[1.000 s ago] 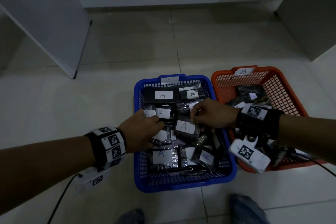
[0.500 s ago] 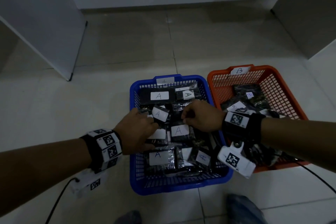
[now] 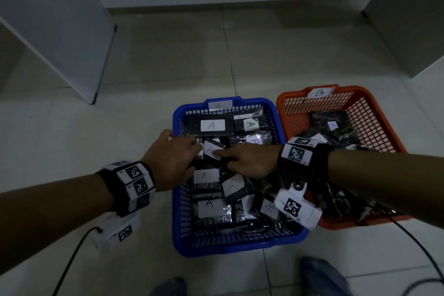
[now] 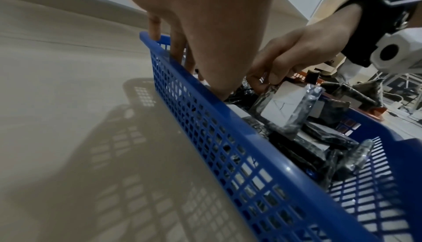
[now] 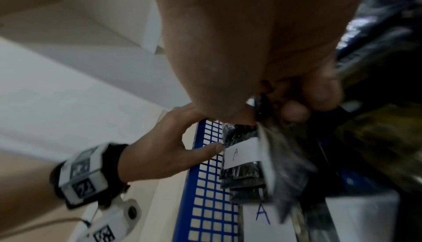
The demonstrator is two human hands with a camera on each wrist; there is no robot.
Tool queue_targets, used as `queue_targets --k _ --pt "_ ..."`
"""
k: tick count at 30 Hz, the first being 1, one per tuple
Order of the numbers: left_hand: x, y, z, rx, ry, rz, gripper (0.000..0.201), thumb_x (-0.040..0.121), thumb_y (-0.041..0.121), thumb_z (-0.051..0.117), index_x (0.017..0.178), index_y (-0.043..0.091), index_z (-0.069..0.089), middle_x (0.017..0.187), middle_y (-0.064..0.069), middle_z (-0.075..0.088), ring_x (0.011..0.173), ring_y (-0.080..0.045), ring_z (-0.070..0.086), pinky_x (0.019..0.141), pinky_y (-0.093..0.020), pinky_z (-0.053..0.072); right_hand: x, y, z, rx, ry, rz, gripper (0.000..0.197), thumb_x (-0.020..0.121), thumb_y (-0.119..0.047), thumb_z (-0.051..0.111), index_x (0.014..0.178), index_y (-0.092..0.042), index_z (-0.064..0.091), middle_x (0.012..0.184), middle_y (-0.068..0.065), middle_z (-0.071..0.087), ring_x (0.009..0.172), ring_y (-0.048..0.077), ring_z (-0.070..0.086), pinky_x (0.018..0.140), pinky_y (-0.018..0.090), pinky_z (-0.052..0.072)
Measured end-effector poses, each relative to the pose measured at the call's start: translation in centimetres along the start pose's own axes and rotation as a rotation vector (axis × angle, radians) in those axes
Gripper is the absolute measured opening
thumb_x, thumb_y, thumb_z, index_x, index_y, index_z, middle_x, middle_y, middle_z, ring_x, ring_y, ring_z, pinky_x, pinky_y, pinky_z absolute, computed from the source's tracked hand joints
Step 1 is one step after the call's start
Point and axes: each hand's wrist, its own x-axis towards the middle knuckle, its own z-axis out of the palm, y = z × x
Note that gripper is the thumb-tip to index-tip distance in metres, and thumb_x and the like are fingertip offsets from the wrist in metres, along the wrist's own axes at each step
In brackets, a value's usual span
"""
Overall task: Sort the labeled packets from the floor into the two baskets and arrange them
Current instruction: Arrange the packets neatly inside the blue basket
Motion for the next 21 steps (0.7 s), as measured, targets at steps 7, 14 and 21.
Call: queue_targets --k 7,14,21 --pt "-0.4 0.0 0.1 -0.01 -0.008 0.007 0.055 0.084 0.053 0.059 0.129 0.023 0.052 0.129 0.002 0.054 0.114 -0.02 0.057 0.101 -0.043 0.032 0.4 0.5 0.2 -0.149 0.047 0.001 0.041 0.103 -0.023 0.04 0.143 -0.012 0.043 0.113 0.014 0.066 0.094 0.026 0.064 0.089 0.046 0.054" --pt "-1.2 -0.1 -0.6 -0.071 0.07 0.013 0.053 0.081 0.036 0.067 0.128 0.014 0.055 0.123 -0.003 0.061 0.11 -0.024 0.059 0.102 -0.047 0.037 -0.4 0.9 -0.8 0.152 0.256 0.016 0.023 0.103 -0.027 0.05 0.113 -0.015 0.066 0.101 0.0 0.07 0.081 0.012 0.064 0.071 0.029 0.053" --pt "-2.2 0.1 -1.4 -0.214 0.124 0.05 0.03 0.079 0.024 0.062 0.108 0.024 0.058 0.104 0.008 0.057 0.096 -0.017 0.055 0.091 -0.04 0.042 2.7 0.9 2.0 0.148 0.397 -0.093 0.006 0.09 -0.012 0.072 0.085 -0.016 0.072 0.081 -0.008 0.072 0.072 0.002 0.066 0.068 0.017 0.05"
